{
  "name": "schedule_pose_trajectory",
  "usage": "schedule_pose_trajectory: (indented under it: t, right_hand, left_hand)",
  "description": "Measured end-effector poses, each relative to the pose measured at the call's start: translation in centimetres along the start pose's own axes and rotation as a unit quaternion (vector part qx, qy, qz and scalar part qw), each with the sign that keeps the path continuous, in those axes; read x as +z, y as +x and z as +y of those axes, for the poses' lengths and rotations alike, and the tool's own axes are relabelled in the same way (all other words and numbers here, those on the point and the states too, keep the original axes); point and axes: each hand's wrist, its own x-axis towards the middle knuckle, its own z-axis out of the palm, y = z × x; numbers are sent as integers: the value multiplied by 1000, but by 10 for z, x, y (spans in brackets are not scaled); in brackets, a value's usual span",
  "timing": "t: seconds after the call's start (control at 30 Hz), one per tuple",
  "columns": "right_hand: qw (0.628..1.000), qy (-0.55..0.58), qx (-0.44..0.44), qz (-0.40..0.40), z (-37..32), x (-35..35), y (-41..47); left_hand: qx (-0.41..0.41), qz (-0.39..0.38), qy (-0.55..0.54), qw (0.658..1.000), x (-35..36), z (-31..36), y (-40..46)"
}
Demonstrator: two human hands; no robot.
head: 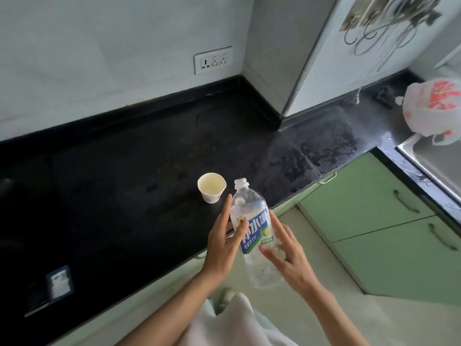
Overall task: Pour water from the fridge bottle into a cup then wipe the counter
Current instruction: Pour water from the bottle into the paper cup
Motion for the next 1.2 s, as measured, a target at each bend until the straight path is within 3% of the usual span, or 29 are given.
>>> schedule_pose_trajectory:
  t: [0.43, 1.2]
  right_hand:
    - [996, -59, 39, -62, -15, 18, 24]
    - [988, -82, 115, -64, -33, 21, 39]
  left_hand:
    - [-49, 62, -10, 997, -24, -8, -5]
    - [-115, 52, -7, 992, -29, -13, 11]
